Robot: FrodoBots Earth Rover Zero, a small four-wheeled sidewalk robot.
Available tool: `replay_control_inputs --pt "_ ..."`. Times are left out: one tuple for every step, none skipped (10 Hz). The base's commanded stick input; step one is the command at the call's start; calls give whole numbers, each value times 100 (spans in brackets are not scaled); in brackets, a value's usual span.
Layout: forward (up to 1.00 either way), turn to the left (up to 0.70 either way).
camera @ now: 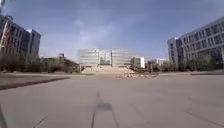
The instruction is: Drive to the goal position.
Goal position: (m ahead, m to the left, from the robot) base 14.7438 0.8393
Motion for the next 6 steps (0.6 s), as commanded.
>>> replay_control_inputs --pt "70 0" --pt "70 0" --pt "70 0" --pt "70 0" --pt "70 0" --pt "70 0"
